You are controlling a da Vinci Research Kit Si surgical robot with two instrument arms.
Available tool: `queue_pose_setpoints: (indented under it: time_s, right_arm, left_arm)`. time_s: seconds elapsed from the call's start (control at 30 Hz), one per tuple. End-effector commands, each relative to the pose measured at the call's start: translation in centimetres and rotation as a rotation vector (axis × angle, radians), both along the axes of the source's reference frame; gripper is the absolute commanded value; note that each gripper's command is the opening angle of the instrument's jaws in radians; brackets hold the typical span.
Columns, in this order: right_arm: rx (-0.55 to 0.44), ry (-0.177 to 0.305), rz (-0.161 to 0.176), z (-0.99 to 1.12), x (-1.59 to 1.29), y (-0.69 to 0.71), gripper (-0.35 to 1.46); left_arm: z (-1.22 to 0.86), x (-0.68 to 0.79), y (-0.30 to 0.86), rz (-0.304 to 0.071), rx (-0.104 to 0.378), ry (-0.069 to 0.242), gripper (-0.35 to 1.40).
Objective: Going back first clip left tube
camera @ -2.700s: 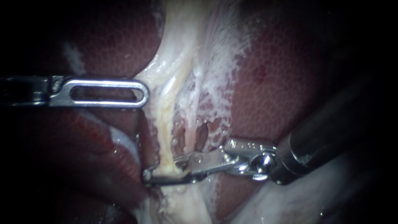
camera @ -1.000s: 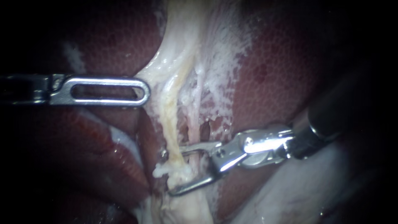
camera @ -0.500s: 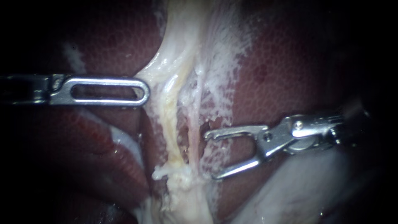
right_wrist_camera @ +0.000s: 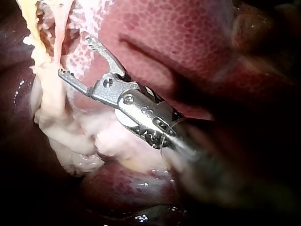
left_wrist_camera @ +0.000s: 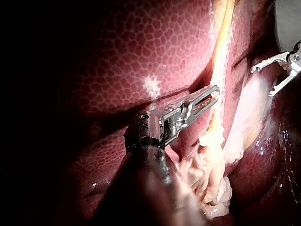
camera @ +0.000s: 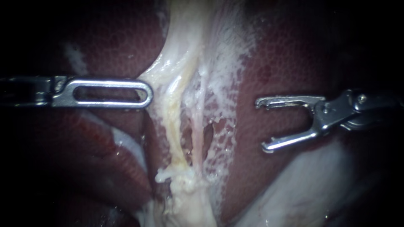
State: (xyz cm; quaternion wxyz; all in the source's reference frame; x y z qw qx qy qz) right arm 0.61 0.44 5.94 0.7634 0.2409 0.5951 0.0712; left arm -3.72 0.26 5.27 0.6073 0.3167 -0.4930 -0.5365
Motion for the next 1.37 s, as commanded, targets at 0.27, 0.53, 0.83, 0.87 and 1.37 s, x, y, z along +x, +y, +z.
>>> queue_pose_setpoints:
  time_s: [0.27,0.53,0.83,0.87,1.37]
  right_arm:
    - [-0.001,0.000,-0.001,0.02,0.02,-0.03,0.60]
    - [-0.001,0.000,-0.001,0.01,0.02,-0.03,0.60]
    - [-0.001,0.000,-0.001,0.01,0.02,-0.04,0.60]
    - [-0.001,0.000,-0.001,0.01,0.02,-0.04,0.60]
    - [-0.001,0.000,-0.001,0.00,0.02,-0.04,0.60]
  left_arm:
    - [0.18,-0.07,-0.07,-0.003,-0.009,0.004,-0.35]
    - [0.63,-0.30,-0.31,0.002,-0.011,-0.001,-0.35]
    - [0.71,-0.42,-0.39,0.009,-0.011,-0.007,-0.35]
    - [0.71,-0.43,-0.39,0.009,-0.011,-0.007,-0.35]
    - [0.73,-0.43,-0.40,0.010,-0.012,-0.007,-0.35]
